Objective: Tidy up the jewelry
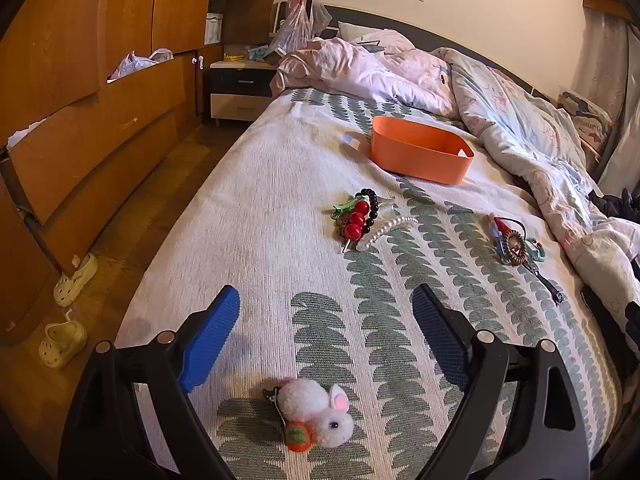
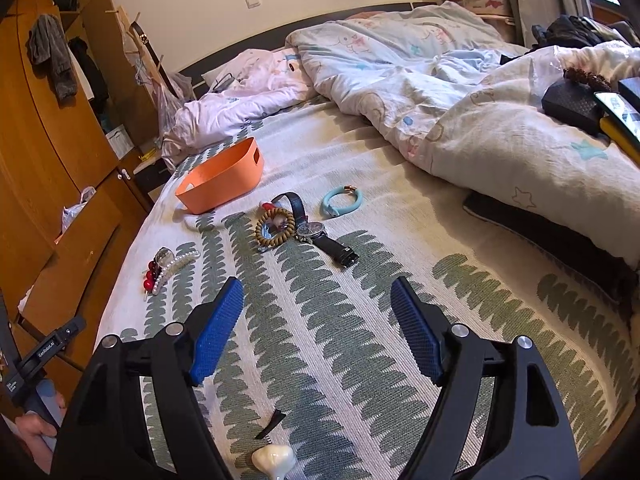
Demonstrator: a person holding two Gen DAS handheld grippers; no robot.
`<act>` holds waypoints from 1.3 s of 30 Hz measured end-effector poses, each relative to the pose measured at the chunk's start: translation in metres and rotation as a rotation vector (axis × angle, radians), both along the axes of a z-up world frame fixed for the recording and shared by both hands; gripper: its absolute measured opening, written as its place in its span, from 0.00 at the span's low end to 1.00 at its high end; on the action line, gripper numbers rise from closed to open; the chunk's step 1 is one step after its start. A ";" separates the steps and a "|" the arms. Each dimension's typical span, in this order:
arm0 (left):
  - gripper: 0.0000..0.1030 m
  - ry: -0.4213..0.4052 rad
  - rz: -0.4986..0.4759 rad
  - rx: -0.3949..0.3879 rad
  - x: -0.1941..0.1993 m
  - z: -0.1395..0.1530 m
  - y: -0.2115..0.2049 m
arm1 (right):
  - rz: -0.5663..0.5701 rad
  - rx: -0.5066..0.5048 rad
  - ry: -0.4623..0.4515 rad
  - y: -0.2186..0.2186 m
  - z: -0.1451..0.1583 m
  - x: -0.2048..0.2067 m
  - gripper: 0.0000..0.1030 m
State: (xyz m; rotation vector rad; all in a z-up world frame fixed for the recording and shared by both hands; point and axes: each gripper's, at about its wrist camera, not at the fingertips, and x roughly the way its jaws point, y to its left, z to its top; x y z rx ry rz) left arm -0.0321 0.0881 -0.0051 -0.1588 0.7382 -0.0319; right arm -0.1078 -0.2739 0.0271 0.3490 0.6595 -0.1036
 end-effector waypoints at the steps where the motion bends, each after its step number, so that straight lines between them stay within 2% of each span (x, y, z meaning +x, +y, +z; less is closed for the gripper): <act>1: 0.84 0.002 0.001 0.000 0.000 0.000 0.000 | -0.001 -0.001 0.002 0.000 0.000 0.001 0.76; 5: 0.84 0.004 0.001 0.001 0.001 0.000 -0.002 | 0.001 -0.007 0.010 0.001 -0.001 0.004 0.76; 9: 0.84 0.007 -0.008 0.006 0.004 -0.001 -0.005 | 0.008 -0.030 0.012 0.003 -0.002 0.008 0.85; 12: 0.84 0.011 -0.025 0.017 0.010 0.001 -0.012 | 0.020 -0.054 0.021 0.006 -0.004 0.019 0.86; 18: 0.89 0.001 -0.084 0.103 0.029 0.006 -0.036 | 0.051 -0.109 0.016 0.011 -0.001 0.038 0.86; 21: 0.90 0.011 -0.092 0.118 0.044 0.006 -0.036 | 0.060 -0.142 0.014 0.008 0.003 0.050 0.86; 30: 0.90 0.078 -0.107 0.132 0.107 -0.004 -0.036 | 0.090 -0.099 0.050 -0.007 0.008 0.116 0.86; 39: 0.90 0.163 -0.117 0.164 0.151 -0.024 -0.039 | 0.142 -0.054 0.192 -0.003 -0.025 0.192 0.86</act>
